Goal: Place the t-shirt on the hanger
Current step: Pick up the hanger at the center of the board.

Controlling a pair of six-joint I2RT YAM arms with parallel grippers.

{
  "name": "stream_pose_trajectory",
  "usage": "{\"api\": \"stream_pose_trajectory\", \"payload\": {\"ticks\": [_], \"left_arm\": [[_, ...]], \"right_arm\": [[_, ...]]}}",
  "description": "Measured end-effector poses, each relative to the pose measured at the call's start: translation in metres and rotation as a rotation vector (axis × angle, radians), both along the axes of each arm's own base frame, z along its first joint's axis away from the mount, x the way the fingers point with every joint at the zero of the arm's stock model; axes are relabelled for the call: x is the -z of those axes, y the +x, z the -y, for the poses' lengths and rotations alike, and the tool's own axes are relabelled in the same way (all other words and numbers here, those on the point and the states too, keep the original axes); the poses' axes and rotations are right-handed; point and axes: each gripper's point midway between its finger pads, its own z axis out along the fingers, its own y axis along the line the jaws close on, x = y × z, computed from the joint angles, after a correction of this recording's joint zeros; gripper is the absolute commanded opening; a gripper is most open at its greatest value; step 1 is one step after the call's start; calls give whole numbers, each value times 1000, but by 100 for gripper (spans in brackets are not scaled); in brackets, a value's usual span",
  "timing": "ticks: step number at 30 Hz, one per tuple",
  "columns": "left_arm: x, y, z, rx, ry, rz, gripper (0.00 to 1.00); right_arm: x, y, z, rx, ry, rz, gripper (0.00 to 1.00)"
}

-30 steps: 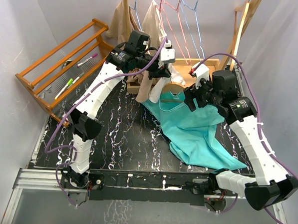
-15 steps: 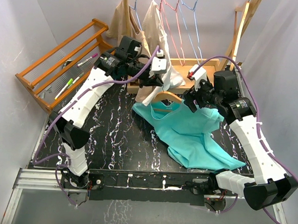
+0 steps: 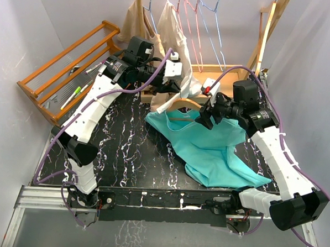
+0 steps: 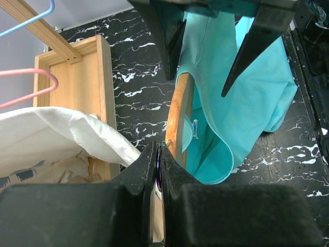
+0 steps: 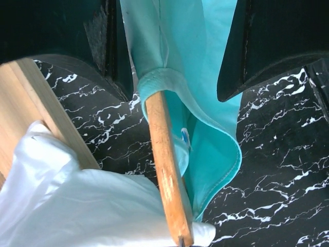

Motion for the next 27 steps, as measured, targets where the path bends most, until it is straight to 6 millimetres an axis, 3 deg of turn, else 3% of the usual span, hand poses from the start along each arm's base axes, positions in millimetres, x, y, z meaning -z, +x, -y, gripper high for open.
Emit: {"api": "stream_pose_trajectory", "payload": {"ticks": [5, 15, 22, 27], "left_arm": [[-1, -2, 1, 6, -2, -3, 0], [3, -12, 5, 26, 12, -23, 0], [-2, -19, 13, 54, 3, -20, 0], [-2, -23, 14, 64, 5, -31, 0]], "right_arm": [[10, 2, -7, -25, 27, -17, 65], [-10, 16, -21, -65, 100, 73, 62], [-1, 25, -31, -92, 111, 61, 56], [-7, 25, -37, -126, 129, 88, 50]]}}
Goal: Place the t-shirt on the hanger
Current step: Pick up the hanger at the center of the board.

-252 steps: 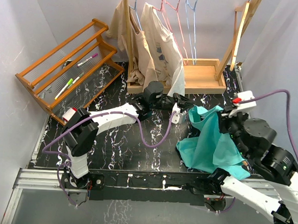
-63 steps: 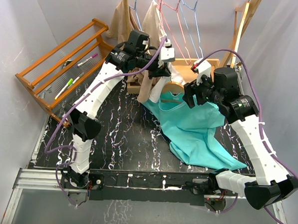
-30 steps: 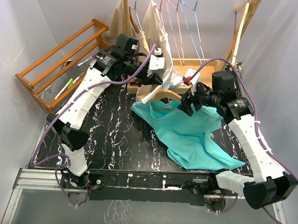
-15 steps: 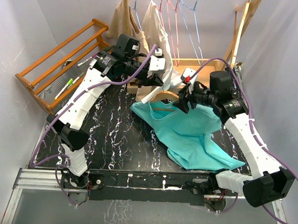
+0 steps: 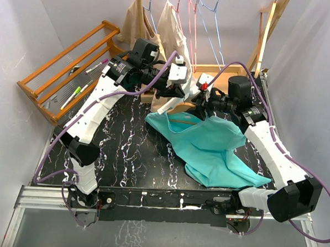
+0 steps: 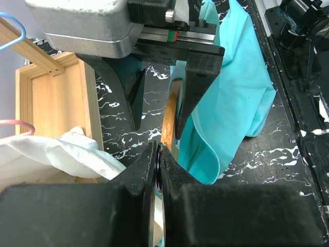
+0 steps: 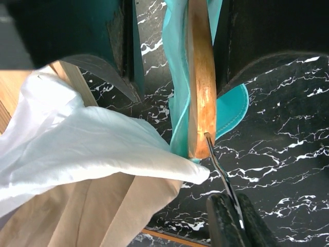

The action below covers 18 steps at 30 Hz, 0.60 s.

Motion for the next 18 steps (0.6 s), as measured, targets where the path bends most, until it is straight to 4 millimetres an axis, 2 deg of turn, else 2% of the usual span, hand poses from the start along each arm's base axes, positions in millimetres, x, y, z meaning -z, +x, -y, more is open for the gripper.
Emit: {"api": "stream_pose_trajectory", "payload": {"ticks": [3, 7, 14, 15, 18], "left_arm": [[0, -1, 0, 1, 2, -2, 0], [0, -1, -1, 2, 3, -2, 0], [0, -1, 0, 5, 0, -2, 0], [-1, -2, 1, 7, -3, -3, 3], [-3, -1, 3, 5, -15, -4, 30]], "right_arm": [[0, -1, -3, -26, 7, 18, 37], [1, -7, -6, -64, 14, 18, 9], [1, -13, -8, -92, 17, 26, 8], [0, -14, -8, -93, 18, 28, 8], [-1, -19, -6, -94, 16, 25, 8]]}}
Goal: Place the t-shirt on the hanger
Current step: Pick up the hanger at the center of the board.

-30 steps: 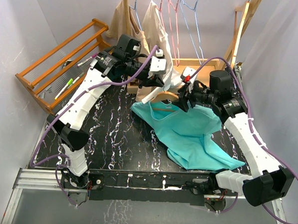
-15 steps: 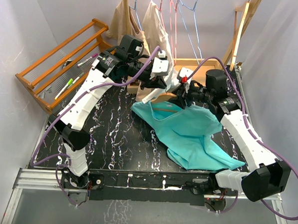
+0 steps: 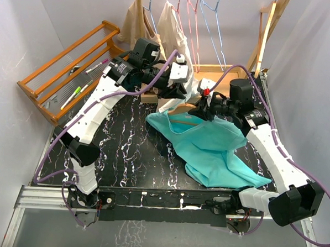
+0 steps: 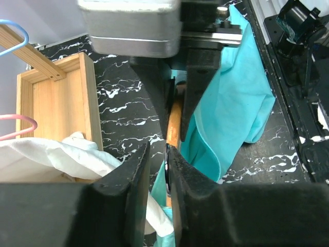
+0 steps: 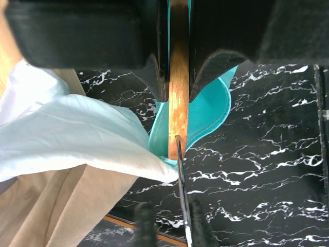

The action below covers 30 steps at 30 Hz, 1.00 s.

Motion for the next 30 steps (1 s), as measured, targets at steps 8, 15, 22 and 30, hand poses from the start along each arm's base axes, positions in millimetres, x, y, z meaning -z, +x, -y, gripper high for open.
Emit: {"api": "stream_pose_trajectory", "payload": {"ticks": [8, 15, 22, 30], "left_arm": [[-9, 16, 8, -92, -35, -6, 84], [-19, 30, 8, -241, -94, -100, 87], [-74, 89, -37, -541, -253, -4, 87], [-135, 181, -161, -1036, -430, 203, 86]], "right_arm": [[3, -24, 4, -41, -10, -47, 8], [-7, -26, 12, 1, 1, -36, 8], [-20, -38, 10, -26, 53, -49, 8], [-67, -91, -4, -226, 161, 4, 8]]}}
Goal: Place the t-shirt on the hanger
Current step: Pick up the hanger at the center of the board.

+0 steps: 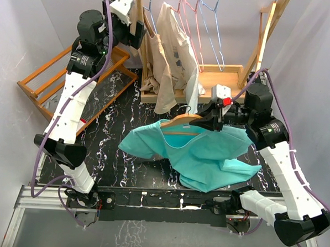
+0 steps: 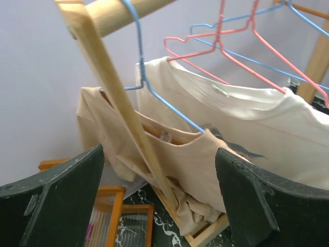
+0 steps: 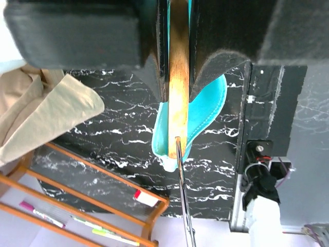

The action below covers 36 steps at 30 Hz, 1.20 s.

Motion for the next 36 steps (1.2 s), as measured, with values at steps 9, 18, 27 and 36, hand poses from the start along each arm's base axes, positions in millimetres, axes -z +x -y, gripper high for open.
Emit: {"api": "stream_pose_trajectory", "payload": {"ticks": [9, 18, 27, 36], "left_arm": [[-9, 17, -35, -165, -42, 30, 86], [23, 23, -81, -283, -73, -59, 86], [47, -36, -68, -135, -64, -68, 78], [-23, -178, -50, 170, 22, 320, 72]], "right_arm": [[-36, -5, -4, -19, 80, 45, 8], [-107, 36, -4, 142, 204, 198, 8], [-159, 83, 3, 334, 319, 261, 8], [-176, 119, 9, 459, 382, 233, 8]]}}
